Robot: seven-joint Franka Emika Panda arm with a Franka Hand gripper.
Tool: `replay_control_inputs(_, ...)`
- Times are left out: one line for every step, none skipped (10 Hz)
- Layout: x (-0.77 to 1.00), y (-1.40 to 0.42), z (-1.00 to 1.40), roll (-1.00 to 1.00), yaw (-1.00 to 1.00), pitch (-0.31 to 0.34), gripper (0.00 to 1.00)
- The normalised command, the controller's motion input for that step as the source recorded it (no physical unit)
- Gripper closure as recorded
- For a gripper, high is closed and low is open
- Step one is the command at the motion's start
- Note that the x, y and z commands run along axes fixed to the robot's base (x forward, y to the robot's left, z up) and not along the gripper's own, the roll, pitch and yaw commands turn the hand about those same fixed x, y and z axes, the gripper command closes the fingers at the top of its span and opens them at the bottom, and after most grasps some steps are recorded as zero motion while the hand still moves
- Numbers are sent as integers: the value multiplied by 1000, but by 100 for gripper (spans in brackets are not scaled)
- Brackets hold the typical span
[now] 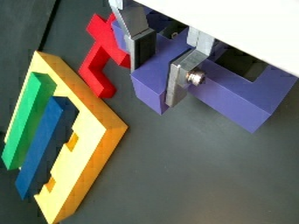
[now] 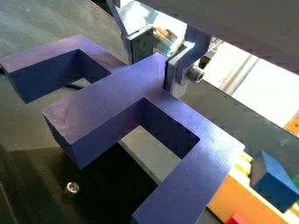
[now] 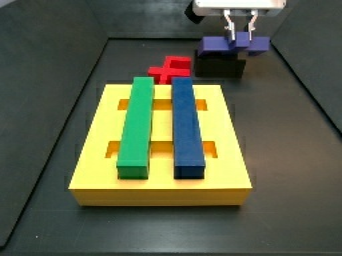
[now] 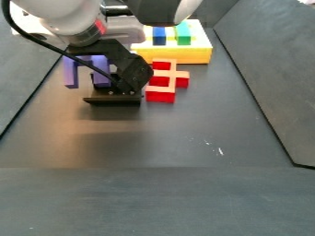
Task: Pick up the purple object. Move up. Place the purple object on the fixture. Regrasp the purple object. Move to above the board. Insert the purple object.
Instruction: Place the purple object on the fixture.
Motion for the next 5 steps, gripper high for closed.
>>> replay_control_inputs(260, 263, -17, -126, -329, 131, 100)
replay_control_inputs(123, 343, -80, -263, -189, 54, 100)
replay_control_inputs(300, 217, -157, -377, -203, 9, 100)
replay_control_inputs(243, 11, -280, -431, -154, 0, 100)
replay_control_inputs(226, -6, -266, -346, -171, 0, 100)
